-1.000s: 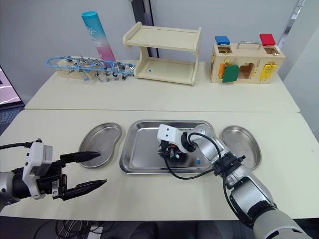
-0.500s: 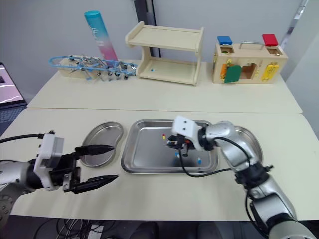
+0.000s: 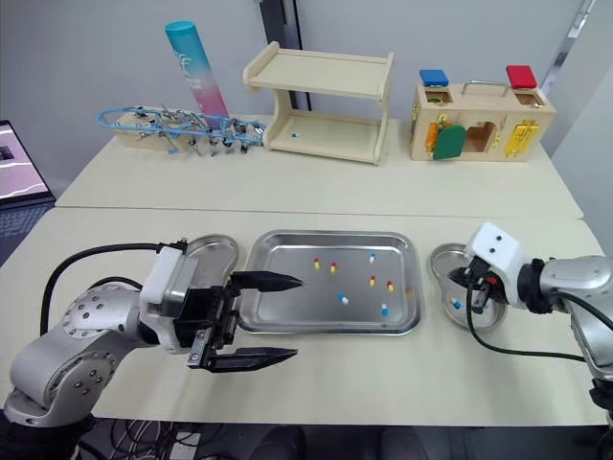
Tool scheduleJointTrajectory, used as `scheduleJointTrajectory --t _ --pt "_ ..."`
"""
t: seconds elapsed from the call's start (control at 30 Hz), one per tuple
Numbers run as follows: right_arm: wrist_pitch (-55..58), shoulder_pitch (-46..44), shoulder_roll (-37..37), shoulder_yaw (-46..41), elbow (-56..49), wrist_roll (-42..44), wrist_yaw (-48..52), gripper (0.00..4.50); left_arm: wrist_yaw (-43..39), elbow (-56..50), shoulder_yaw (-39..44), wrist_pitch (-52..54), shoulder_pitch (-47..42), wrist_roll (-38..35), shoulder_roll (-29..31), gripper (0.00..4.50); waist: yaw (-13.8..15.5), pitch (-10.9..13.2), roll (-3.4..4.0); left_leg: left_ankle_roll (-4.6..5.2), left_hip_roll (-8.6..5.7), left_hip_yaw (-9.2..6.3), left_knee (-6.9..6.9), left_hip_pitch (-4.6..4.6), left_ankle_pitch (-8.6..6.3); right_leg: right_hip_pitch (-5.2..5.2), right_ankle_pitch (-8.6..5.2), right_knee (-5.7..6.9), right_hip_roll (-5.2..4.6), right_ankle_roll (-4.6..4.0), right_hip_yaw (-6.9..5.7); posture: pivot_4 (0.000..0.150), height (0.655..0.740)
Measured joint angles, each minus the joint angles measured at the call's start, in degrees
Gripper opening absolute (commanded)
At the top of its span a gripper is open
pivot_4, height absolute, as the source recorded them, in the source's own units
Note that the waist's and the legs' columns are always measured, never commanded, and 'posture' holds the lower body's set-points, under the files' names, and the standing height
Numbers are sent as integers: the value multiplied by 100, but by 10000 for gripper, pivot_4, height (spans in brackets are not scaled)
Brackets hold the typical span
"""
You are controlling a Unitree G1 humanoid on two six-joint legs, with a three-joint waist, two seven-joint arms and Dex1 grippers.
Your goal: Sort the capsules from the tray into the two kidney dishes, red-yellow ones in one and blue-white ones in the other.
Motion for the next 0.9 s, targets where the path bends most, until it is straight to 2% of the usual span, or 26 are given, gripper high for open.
scheduleJointTrajectory --t 0.43,0.47,0.53,0.73,0.9 --pt "-304 47 -201 34 467 -19 -127 260 121 44 -79 -26 -19 58 -57 45000 12 0 0 0 0 -3 0 -4 0 3 1 -13 0 1 -4 1500 7400" --pt "-391 93 -296 34 508 -25 -117 4032 124 44 -79 -28 1 63 -58 45000 17 0 0 0 0 -2 -1 -4 0 3 1 -14 0 1 -4 1500 7400" --pt "-566 198 -474 37 637 -47 -50 7460 130 44 -80 -33 32 74 -64 45000 29 0 0 0 0 -2 0 -4 0 5 1 -16 0 1 -4 1500 7400" --pt "-890 435 -907 56 848 -142 203 25759 144 41 -81 -66 113 118 -68 45000 35 0 0 0 0 -1 0 -3 0 6 2 -18 0 3 -3 1500 7400" --pt "-1375 484 -939 55 953 -255 178 41647 313 38 -54 -22 317 157 -21 45000 32 0 0 0 0 -2 0 -3 0 6 2 -18 0 3 -3 1500 7400"
